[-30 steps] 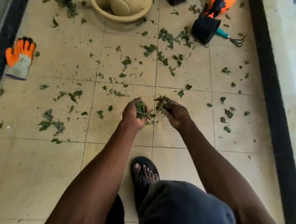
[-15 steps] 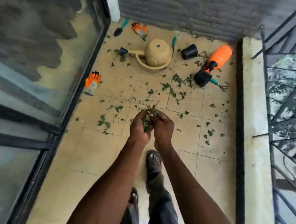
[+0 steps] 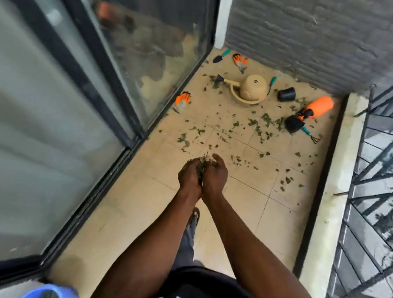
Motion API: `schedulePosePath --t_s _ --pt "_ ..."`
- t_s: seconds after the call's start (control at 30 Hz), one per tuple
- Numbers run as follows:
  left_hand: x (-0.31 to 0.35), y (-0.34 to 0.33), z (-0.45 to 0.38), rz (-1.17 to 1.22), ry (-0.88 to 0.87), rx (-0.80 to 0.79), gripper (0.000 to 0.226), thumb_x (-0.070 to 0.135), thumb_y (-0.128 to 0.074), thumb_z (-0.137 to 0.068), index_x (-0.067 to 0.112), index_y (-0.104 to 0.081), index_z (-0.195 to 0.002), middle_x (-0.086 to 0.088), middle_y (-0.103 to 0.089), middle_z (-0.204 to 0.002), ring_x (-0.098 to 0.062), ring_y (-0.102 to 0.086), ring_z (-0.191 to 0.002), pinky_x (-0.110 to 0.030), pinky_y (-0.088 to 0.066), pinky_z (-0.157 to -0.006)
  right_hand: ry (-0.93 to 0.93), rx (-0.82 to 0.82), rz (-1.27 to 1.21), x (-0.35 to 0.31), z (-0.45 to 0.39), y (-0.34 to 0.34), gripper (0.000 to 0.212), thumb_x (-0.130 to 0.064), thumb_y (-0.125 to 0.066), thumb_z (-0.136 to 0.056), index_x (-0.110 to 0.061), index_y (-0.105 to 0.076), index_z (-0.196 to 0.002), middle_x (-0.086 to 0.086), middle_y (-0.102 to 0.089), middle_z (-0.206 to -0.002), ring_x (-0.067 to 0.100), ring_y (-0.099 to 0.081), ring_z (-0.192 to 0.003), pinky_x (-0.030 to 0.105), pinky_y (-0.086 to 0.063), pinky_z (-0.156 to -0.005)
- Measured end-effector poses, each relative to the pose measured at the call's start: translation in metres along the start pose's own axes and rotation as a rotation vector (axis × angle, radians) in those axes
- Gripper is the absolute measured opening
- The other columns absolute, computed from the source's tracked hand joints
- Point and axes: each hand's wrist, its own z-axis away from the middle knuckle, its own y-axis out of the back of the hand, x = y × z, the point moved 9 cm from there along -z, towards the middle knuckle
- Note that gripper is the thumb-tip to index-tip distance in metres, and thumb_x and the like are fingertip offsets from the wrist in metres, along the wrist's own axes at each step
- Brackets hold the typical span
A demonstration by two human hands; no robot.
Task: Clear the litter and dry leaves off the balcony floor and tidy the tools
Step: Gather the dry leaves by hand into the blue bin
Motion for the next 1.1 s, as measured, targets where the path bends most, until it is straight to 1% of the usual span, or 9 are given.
schedulePosePath --t_s 0.13,0.27,0.4,0.57,0.7,0.8,0.9,1.03,1.1 --pt "-0.007 0.071 0.055 0.131 -0.023 0.070 0.013 0.008 -0.051 -0.098 0.004 -0.064 -0.097 -0.017 -0.064 -0.100 -0.028 -0.063 -0.083 -0.030 -0.051 -0.061 -0.020 -0.151 0.005 0.021 0.077 -0.009 0.022 -0.009 -0.052 -0.090 -0.012 -0.074 -0.089 0.006 -0.073 -0.088 0.020 -0.066 -0.080 0.031 -0.054 -0.075" --pt "0.001 0.142 0.107 0.235 -0.124 0.148 0.014 0.004 -0.055 -0.096 0.003 -0.063 -0.084 -0.013 -0.065 -0.086 -0.025 -0.062 -0.076 -0.029 -0.050 -0.061 -0.084 -0.290 0.048 0.054 0.148 -0.030 0.027 -0.013 -0.053 -0.082 -0.024 -0.074 -0.069 0.001 -0.074 -0.077 0.024 -0.070 -0.081 0.043 -0.059 -0.081" --pt "0.012 0.225 0.142 0.402 -0.186 0.224 0.009 0.014 -0.067 -0.087 0.006 -0.066 -0.083 -0.012 -0.067 -0.088 -0.024 -0.064 -0.076 -0.031 -0.054 -0.068 -0.133 -0.420 0.101 0.083 0.224 -0.064 0.027 -0.006 -0.053 -0.083 -0.018 -0.074 -0.071 0.004 -0.072 -0.077 0.025 -0.069 -0.078 0.032 -0.060 -0.070" --pt "0.024 0.353 0.153 0.576 -0.268 0.362 0.054 0.037 -0.078 -0.046 0.010 -0.064 -0.091 -0.012 -0.063 -0.094 -0.028 -0.061 -0.086 -0.038 -0.052 -0.082 -0.169 -0.577 0.156 0.123 0.315 -0.125 0.023 0.005 -0.050 -0.087 -0.004 -0.070 -0.083 0.007 -0.067 -0.072 0.018 -0.063 -0.060 0.015 -0.046 -0.043" --pt "0.032 0.457 0.179 0.750 -0.296 0.443 0.040 0.037 -0.065 -0.061 0.010 -0.062 -0.092 -0.011 -0.064 -0.088 -0.027 -0.063 -0.081 -0.033 -0.052 -0.080 -0.168 -0.715 0.296 0.178 0.390 -0.186 0.021 0.004 -0.050 -0.089 -0.007 -0.068 -0.087 0.003 -0.065 -0.071 0.017 -0.061 -0.061 0.015 -0.047 -0.045" --pt "0.045 0.534 0.212 0.827 -0.326 0.543 0.019 0.027 -0.048 -0.082 0.012 -0.061 -0.082 -0.009 -0.061 -0.081 -0.025 -0.061 -0.074 -0.032 -0.050 -0.072 -0.184 -0.782 0.427 0.236 0.445 -0.232 0.018 0.001 -0.055 -0.088 -0.009 -0.070 -0.089 0.010 -0.069 -0.083 0.022 -0.064 -0.069 0.024 -0.052 -0.061" --pt "0.049 0.613 0.223 0.849 -0.284 0.625 0.015 0.023 -0.050 -0.082 0.013 -0.061 -0.084 -0.009 -0.060 -0.084 -0.025 -0.060 -0.076 -0.033 -0.050 -0.071 -0.245 -0.810 0.506 0.295 0.493 -0.271 0.014 0.000 -0.060 -0.085 -0.007 -0.071 -0.090 0.012 -0.071 -0.089 0.026 -0.066 -0.078 0.028 -0.054 -0.066" --pt "0.040 0.712 0.209 0.876 -0.163 0.708 0.040 0.028 -0.060 -0.079 0.005 -0.066 -0.111 -0.014 -0.066 -0.099 -0.028 -0.065 -0.088 -0.034 -0.052 -0.078 -0.340 -0.862 0.664 0.386 0.536 -0.329 0.012 -0.006 -0.061 -0.085 -0.009 -0.072 -0.090 0.008 -0.070 -0.084 0.024 -0.066 -0.074 0.026 -0.053 -0.062" --pt "0.043 0.752 0.191 0.870 -0.134 0.728 0.023 0.025 -0.054 -0.092 0.007 -0.067 -0.098 -0.013 -0.069 -0.089 -0.024 -0.068 -0.073 -0.029 -0.054 -0.066 -0.390 -0.898 0.765 0.434 0.546 -0.358 0.010 -0.015 -0.062 -0.086 -0.011 -0.071 -0.086 0.007 -0.071 -0.087 0.028 -0.070 -0.084 0.035 -0.059 -0.073"
